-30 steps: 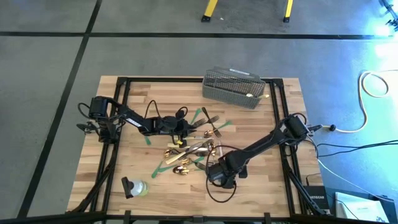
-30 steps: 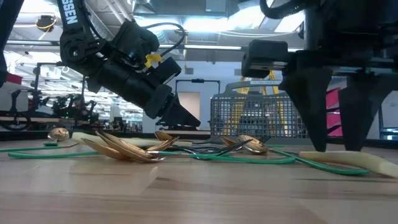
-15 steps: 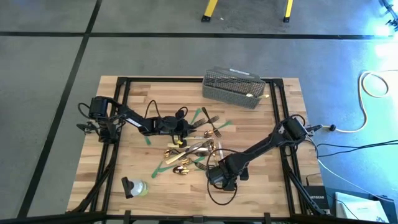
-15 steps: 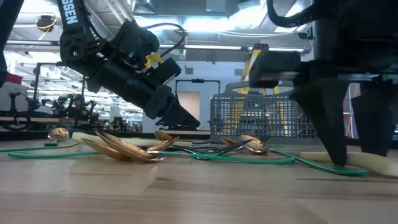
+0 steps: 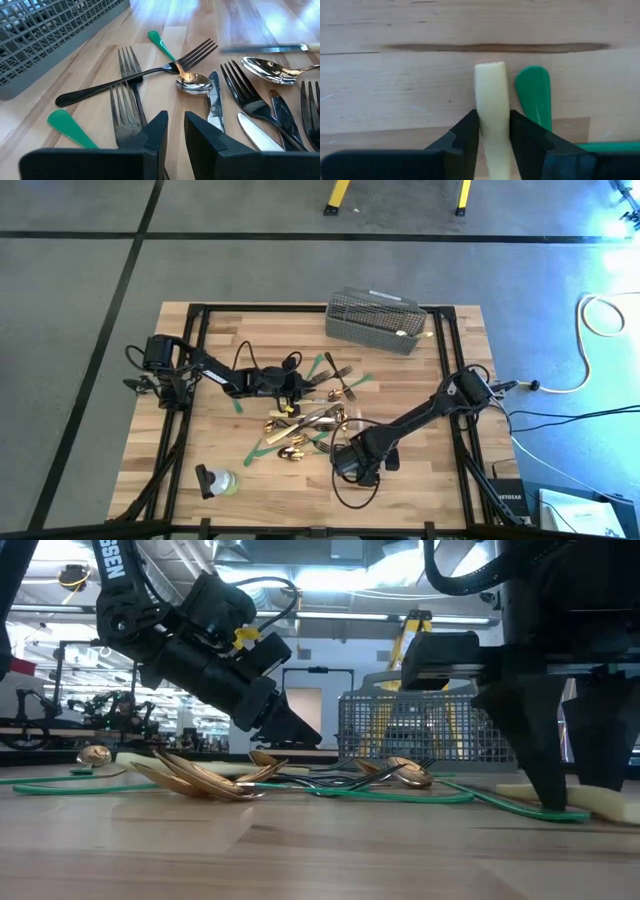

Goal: Sort silverware
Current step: Put the yellow knife into the gray organizer

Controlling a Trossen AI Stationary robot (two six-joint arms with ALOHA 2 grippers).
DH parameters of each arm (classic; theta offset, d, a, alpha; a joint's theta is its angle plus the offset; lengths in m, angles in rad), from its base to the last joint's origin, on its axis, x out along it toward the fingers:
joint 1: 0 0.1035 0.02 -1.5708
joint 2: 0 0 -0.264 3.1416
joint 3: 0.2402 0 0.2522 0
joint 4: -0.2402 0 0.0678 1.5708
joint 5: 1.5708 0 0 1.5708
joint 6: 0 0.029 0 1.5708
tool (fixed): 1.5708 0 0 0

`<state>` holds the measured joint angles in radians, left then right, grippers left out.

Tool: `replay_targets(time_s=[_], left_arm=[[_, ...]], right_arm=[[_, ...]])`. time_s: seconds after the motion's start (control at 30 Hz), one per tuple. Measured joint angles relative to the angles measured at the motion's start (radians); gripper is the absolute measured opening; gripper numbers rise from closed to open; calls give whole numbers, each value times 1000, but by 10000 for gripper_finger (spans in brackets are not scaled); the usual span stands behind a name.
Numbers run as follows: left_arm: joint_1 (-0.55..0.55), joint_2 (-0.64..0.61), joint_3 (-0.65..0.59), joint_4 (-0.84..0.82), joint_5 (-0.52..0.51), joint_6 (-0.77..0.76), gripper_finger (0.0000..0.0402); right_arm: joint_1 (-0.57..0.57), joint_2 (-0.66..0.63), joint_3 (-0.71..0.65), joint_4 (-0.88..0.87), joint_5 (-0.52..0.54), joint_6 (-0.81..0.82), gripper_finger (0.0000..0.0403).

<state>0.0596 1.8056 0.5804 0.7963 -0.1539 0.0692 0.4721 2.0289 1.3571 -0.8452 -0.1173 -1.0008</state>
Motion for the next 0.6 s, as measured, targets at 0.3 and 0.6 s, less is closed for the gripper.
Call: replay_targets(time_s=[0.3,0.6], left_arm=[[0,0,0,0,0,-1,49],[0,0,0,0,0,0,49]], right_arm=[[0,0,0,0,-1,10,70],[0,6,46,-53,0,31,67]])
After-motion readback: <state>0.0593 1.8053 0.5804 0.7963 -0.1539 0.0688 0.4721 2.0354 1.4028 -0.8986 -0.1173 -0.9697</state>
